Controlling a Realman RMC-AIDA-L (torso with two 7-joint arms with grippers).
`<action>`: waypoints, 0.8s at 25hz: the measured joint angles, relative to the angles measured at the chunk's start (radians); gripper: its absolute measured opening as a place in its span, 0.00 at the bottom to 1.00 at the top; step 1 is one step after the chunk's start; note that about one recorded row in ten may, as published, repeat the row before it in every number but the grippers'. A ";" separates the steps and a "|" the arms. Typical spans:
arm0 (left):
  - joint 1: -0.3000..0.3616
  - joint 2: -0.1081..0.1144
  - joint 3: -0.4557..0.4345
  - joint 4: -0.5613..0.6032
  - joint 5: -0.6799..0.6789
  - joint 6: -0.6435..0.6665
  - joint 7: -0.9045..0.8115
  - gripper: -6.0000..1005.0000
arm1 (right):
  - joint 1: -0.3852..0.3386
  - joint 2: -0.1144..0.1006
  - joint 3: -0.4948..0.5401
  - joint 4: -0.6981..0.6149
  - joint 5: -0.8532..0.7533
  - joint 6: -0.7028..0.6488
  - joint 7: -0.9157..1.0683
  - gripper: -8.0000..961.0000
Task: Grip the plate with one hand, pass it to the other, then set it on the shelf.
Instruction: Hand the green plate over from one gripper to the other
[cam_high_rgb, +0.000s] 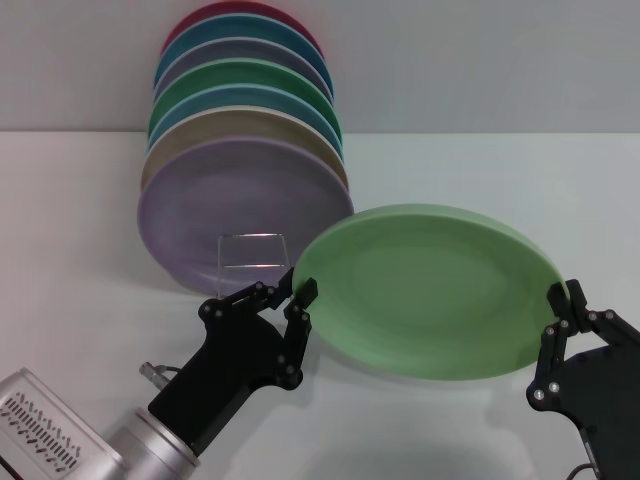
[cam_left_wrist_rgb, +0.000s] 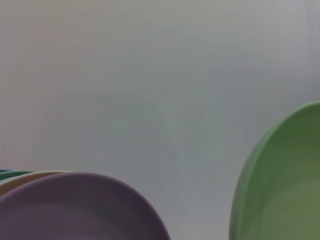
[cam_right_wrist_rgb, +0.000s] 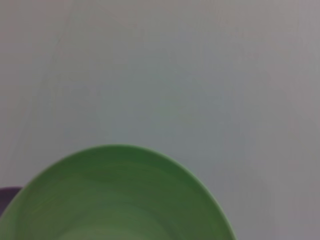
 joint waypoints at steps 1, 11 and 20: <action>-0.001 0.000 0.000 0.000 -0.001 0.000 0.000 0.12 | 0.000 0.000 0.000 0.000 0.000 0.000 0.000 0.03; -0.005 0.000 -0.009 -0.001 -0.002 -0.023 0.000 0.08 | 0.000 0.000 -0.004 0.000 0.000 0.000 -0.001 0.03; 0.004 0.003 -0.023 -0.008 -0.001 -0.019 0.000 0.05 | 0.006 0.000 -0.013 -0.001 0.000 0.007 -0.001 0.03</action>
